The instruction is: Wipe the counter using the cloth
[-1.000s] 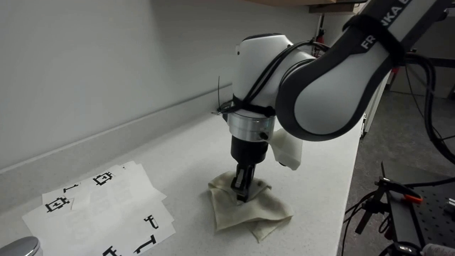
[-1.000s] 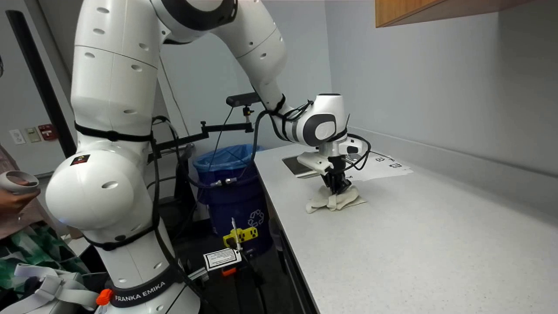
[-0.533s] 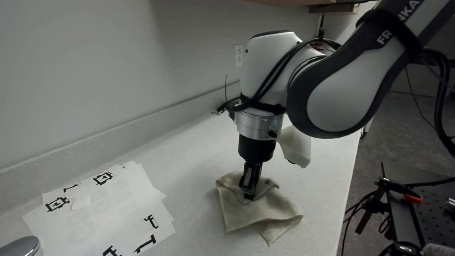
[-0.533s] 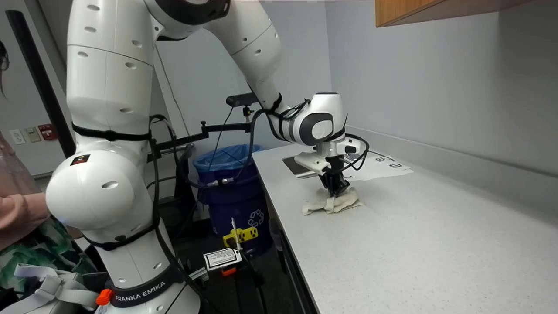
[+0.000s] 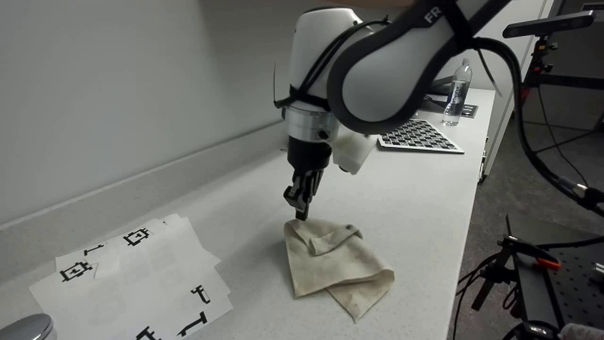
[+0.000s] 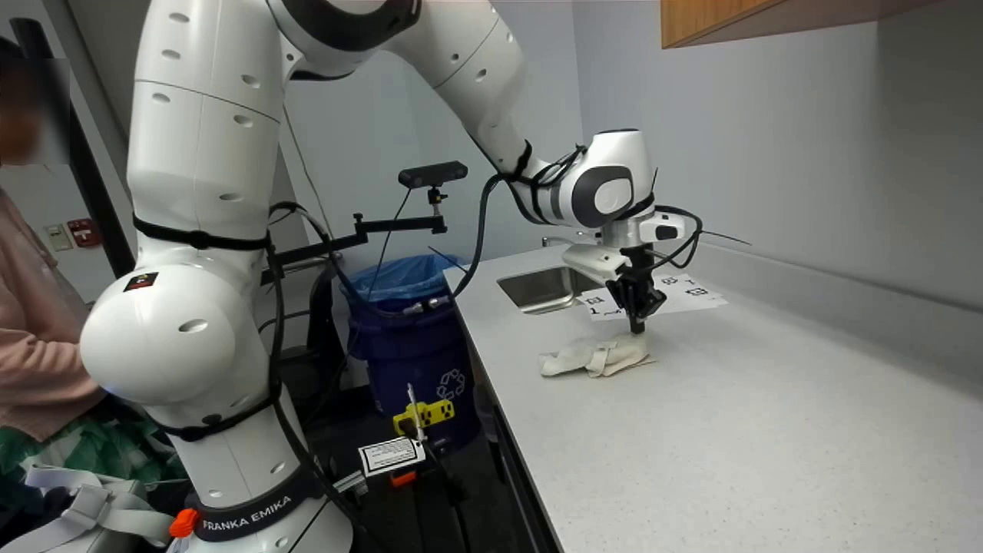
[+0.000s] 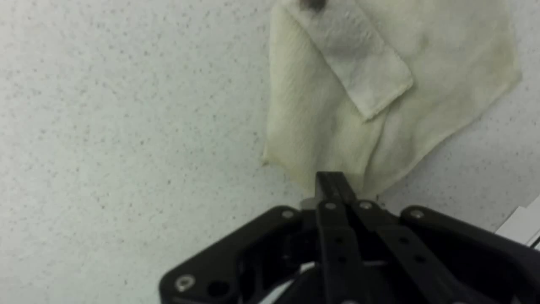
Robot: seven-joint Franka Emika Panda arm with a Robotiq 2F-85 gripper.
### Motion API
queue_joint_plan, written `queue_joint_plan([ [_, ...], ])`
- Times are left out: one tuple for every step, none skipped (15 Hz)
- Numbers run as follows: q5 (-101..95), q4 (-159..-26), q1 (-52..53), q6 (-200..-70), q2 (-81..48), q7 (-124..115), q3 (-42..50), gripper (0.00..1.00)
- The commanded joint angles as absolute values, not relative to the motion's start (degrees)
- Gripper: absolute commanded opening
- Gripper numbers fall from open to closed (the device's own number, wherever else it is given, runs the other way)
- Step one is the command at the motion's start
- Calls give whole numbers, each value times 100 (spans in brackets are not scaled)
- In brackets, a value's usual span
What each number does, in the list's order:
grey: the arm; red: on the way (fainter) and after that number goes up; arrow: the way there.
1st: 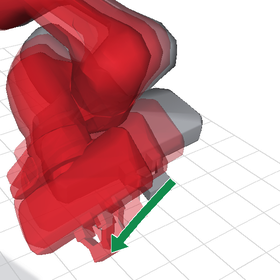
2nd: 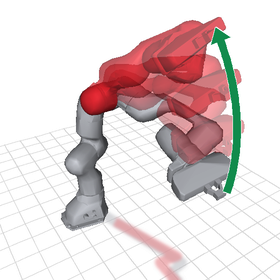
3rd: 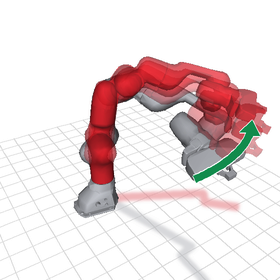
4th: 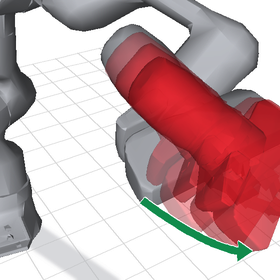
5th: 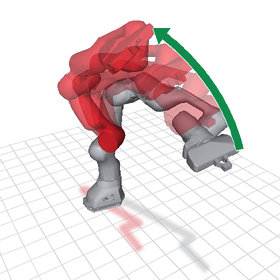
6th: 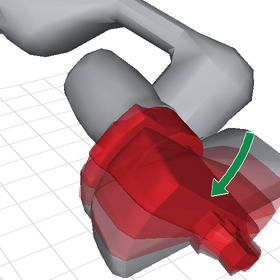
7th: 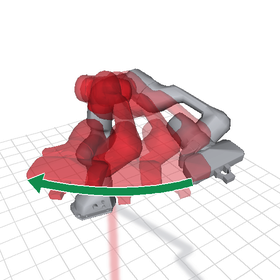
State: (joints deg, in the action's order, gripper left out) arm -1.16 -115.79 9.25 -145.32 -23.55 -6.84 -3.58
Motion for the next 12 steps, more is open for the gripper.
queue_joint_plan([
  [-167,-10655,902,-13986,-2828,-661,-329,0],
  [-131,-10540,888,-13914,-2867,-646,-341,0],
  [-84,-10488,867,-13841,-2859,-617,-364,0],
  [-72,-10464,861,-13796,-2856,-592,-375,0],
  [-84,-10528,863,-13768,-2786,-586,-373,0],
  [-65,-10615,855,-13750,-2704,-576,-386,0],
  [-65,-10726,856,-13747,-2628,-566,-394,0],
  [-82,-10900,870,-13816,-2534,-562,-403,0],
  [-77,-11023,876,-13873,-2482,-557,-420,0],
  [-59,-11193,883,-13970,-2427,-560,-448,0],
  [-56,-11326,894,-14011,-2390,-572,-469,0],
  [-37,-11501,903,-14067,-2356,-574,-506,0],
])
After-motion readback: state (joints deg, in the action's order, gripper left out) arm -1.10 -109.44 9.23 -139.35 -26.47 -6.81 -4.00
